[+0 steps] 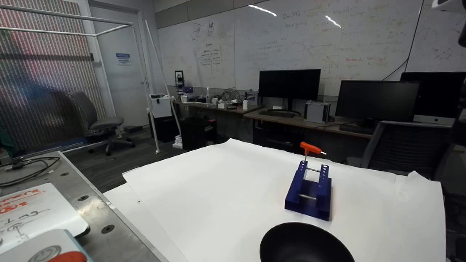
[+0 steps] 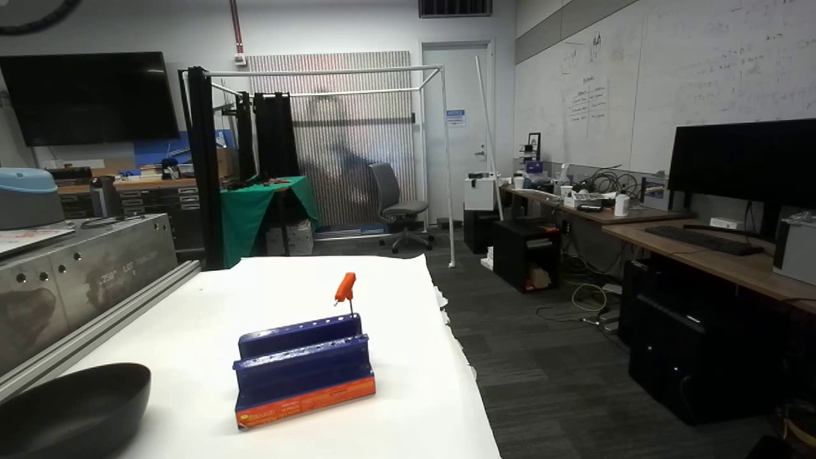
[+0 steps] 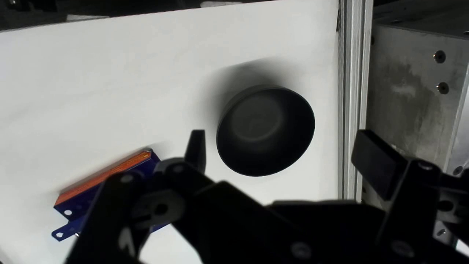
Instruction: Put the wrench in the black bowl
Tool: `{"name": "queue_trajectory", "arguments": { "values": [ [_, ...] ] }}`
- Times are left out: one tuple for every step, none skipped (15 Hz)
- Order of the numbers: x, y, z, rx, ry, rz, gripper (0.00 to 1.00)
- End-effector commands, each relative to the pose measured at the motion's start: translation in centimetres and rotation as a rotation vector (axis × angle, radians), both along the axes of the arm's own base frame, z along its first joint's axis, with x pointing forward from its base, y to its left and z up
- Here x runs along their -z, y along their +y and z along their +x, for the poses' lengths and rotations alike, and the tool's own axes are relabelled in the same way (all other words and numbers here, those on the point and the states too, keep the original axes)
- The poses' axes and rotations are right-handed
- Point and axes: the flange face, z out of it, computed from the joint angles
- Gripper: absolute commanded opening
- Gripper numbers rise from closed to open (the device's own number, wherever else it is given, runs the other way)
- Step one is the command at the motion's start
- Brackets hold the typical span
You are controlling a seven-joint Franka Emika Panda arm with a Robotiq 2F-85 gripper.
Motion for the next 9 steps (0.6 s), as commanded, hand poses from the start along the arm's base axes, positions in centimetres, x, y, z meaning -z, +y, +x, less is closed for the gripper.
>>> {"name": "queue_trajectory", "arguments": {
  "values": [
    [0.0, 0.0, 0.0, 0.000, 0.003, -0.001, 1.00],
    [0.3, -0.1, 0.0, 0.001, 0.008, -0.003, 1.00],
    [0.6, -0.1, 0.0, 0.002, 0.014, -0.004, 1.00],
    [0.8, -0.2, 0.0, 0.002, 0.019, -0.006, 1.00],
    [0.6, -0.1, 0.0, 0.001, 0.013, -0.004, 1.00],
    [0.3, -0.1, 0.0, 0.001, 0.006, -0.002, 1.00],
    [0.0, 0.0, 0.0, 0.000, 0.000, 0.000, 1.00],
    [-0.2, 0.0, 0.0, -0.001, -0.003, 0.001, 1.00],
    [-0.2, 0.0, 0.0, -0.001, -0.004, 0.001, 1.00]
  ]
}}
